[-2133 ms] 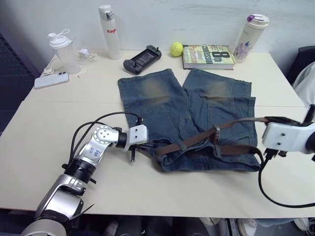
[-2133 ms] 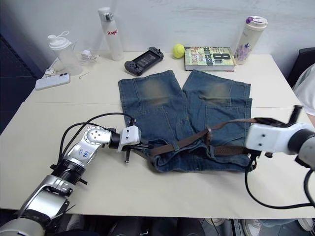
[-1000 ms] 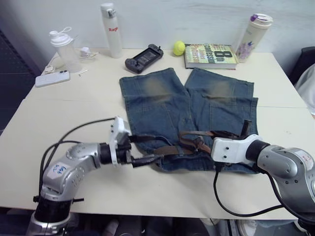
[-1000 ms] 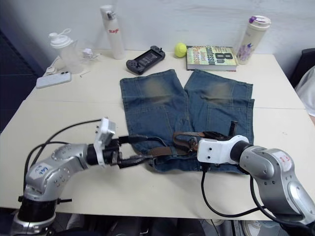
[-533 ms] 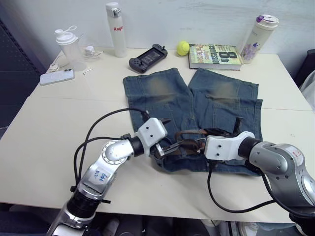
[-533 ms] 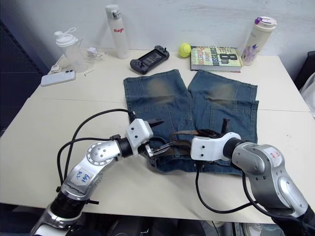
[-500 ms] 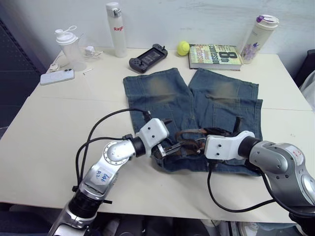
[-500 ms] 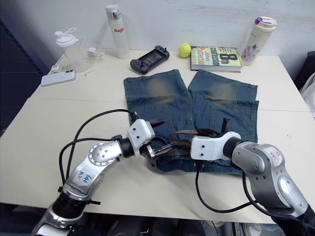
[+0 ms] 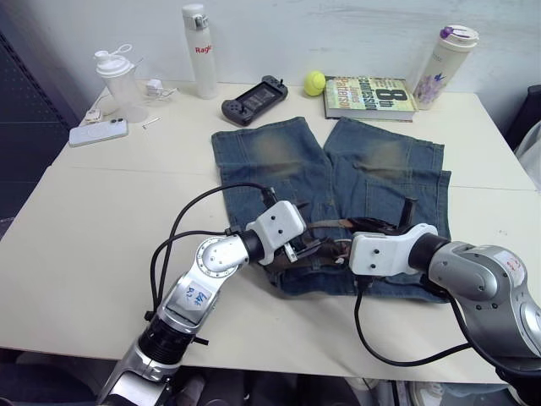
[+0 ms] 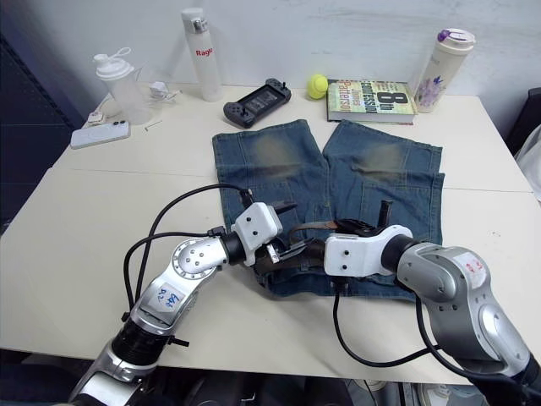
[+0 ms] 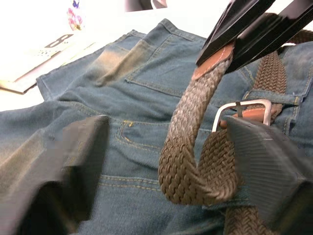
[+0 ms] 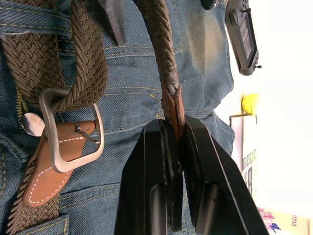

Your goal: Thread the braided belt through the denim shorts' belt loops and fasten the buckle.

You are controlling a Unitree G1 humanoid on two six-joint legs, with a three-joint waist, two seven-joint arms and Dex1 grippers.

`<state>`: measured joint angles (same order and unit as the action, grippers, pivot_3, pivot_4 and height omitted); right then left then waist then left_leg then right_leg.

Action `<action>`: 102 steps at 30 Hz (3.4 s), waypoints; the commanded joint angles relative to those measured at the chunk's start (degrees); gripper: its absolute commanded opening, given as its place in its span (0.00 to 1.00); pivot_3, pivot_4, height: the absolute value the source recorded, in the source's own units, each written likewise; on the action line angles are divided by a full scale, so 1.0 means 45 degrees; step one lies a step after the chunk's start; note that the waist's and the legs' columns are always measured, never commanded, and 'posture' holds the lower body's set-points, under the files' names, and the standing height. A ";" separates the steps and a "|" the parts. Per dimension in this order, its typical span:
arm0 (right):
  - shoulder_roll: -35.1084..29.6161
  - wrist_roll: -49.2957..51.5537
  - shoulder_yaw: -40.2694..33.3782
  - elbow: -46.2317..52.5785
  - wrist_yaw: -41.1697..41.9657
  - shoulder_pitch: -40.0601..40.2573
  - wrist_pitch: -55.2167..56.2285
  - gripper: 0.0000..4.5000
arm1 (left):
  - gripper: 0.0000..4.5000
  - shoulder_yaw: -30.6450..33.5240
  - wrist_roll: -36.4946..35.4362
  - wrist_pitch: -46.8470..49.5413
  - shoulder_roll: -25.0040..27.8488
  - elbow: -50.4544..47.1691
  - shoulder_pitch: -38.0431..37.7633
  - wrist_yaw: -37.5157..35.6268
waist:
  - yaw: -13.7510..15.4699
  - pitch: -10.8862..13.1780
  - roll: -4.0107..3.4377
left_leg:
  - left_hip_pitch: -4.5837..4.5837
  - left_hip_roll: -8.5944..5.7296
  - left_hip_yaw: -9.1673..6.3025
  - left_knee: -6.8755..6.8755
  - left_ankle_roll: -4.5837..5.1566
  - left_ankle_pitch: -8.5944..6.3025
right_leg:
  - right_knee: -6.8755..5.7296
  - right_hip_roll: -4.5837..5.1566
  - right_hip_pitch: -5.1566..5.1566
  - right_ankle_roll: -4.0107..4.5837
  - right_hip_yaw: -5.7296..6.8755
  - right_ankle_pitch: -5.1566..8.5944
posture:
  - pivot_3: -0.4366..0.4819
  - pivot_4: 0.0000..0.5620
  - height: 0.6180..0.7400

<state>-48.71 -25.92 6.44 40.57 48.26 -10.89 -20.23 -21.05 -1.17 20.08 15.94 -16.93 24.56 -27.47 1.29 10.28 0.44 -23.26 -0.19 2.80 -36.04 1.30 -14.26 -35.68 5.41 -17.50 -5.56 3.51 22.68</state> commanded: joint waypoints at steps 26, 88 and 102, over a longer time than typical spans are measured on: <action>0.0879 0.0445 -0.1112 0.1112 -0.0177 0.0611 -0.1673 0.73 | 0.00 0.0872 -0.0367 -0.0466 -0.0250 -0.0085 -0.0238 -0.0439 | 0.0006 0.0000 0.0000 | 0.0000 -0.0001 -0.0002 0.0000 0.0000 0.0000 | -0.0008 0.0001 0.0001 0.0000 0.0001 0.0000 | 0.48 0.27 1.00; 0.4256 0.7543 -0.1707 0.2364 -0.5427 0.1222 -1.1106 0.01 | 0.00 0.3359 -0.5483 0.1599 -0.0142 -0.0672 -0.0945 -0.1508 | -0.0261 0.0000 0.0001 | 0.0004 -0.0015 -0.0009 0.0082 -0.0015 -0.0001 | 0.0011 0.0015 -0.0021 -0.0001 0.0002 0.0000 | 0.48 0.27 1.00; 0.5050 0.8035 -0.0160 0.2754 -0.6452 0.0589 -1.1535 0.01 | 0.00 0.3284 -0.5232 0.1421 -0.0211 -0.0458 -0.0827 -0.1494 | -0.0277 0.0000 0.0001 | 0.0005 -0.0015 -0.0011 0.0090 -0.0022 0.0003 | 0.0015 0.0013 -0.0026 -0.0001 0.0002 0.0000 | 0.48 0.27 1.00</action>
<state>-26.01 9.63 5.31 49.89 19.86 -7.59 -72.00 -6.01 -24.88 27.61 15.29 -17.59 19.89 -34.42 0.04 10.27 0.44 -23.24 -0.25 2.75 -35.64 1.20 -14.25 -35.62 5.47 -17.62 -5.56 3.52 22.68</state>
